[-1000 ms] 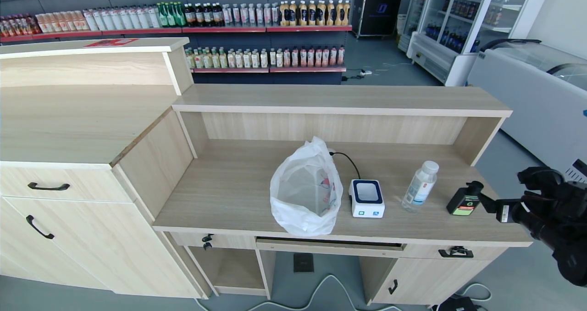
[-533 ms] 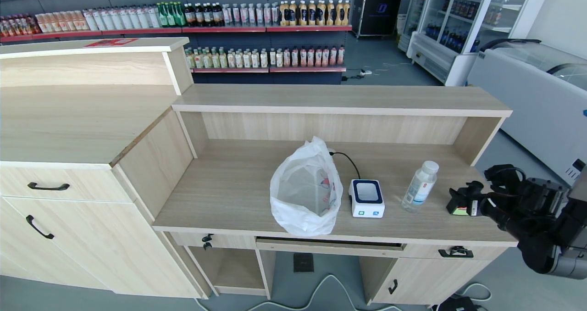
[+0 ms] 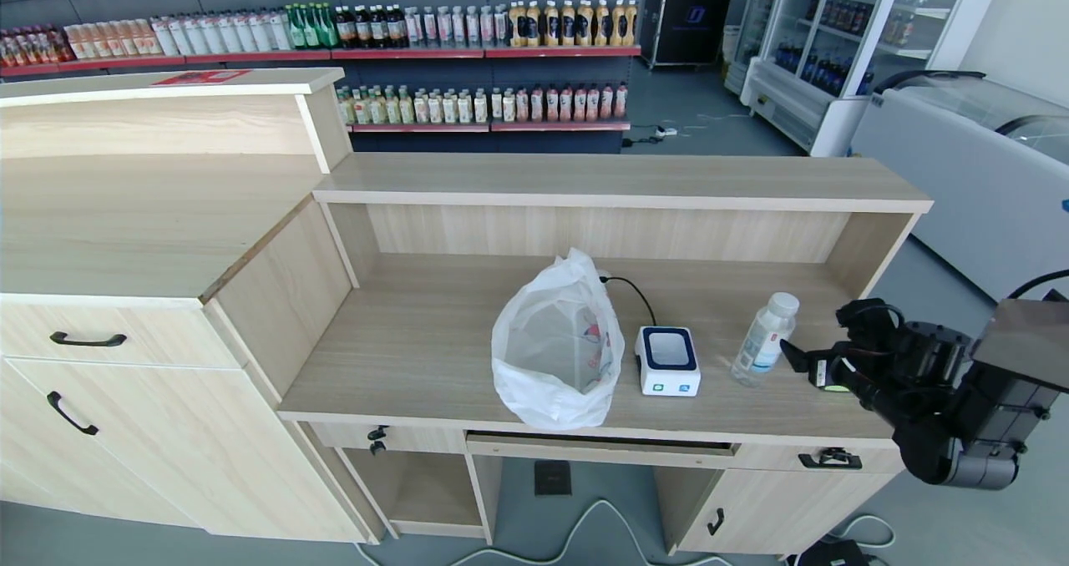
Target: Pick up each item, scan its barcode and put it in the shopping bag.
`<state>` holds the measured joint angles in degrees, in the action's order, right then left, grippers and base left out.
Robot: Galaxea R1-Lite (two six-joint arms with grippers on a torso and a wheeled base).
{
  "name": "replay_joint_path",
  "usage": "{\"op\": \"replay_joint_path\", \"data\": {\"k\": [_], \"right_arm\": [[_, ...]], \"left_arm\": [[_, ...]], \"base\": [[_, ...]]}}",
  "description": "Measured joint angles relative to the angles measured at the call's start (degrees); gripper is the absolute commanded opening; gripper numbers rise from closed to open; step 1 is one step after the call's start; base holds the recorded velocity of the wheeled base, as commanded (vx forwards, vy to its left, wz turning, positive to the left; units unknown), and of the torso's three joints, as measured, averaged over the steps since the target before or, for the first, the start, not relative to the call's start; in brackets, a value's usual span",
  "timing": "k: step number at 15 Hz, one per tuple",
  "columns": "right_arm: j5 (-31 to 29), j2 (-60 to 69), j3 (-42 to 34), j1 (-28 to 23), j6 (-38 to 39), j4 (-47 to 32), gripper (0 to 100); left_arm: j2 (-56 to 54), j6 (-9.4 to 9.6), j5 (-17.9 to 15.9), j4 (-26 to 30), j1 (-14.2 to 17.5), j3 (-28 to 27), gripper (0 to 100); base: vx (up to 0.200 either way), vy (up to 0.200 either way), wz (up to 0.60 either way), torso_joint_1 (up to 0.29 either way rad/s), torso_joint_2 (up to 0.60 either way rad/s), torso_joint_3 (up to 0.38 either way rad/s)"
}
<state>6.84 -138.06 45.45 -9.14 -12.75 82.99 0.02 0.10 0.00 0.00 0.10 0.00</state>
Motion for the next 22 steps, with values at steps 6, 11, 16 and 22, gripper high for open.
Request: {"op": "replay_joint_path", "data": {"k": [6, 11, 16, 22], "right_arm": [[-1.38, -3.28, 3.56, 2.58, -0.11, -0.55, 100], [-1.43, -5.02, 9.13, 3.0, -0.24, -4.3, 100], [-1.15, -6.7, 12.96, 4.61, 0.02, -6.3, 100], [-1.29, -9.74, 17.64, 5.88, 0.02, -7.73, 100]], "left_arm": [[0.0, -0.02, 0.0, 0.0, -0.05, 0.0, 100], [0.0, 0.0, 0.0, 0.0, 0.0, 0.0, 100], [0.0, 0.0, 0.0, 0.0, -0.05, 0.0, 100], [0.0, -0.02, 0.0, 0.0, -0.02, 0.0, 100]], "base": [[0.0, 0.0, 0.0, 0.0, 0.0, 0.0], [0.0, 0.0, 0.0, 0.0, 0.0, 0.0], [0.0, 0.0, 0.0, 0.0, 0.0, 0.0], [0.0, 0.0, 0.0, 0.0, 0.0, 0.0]]}}
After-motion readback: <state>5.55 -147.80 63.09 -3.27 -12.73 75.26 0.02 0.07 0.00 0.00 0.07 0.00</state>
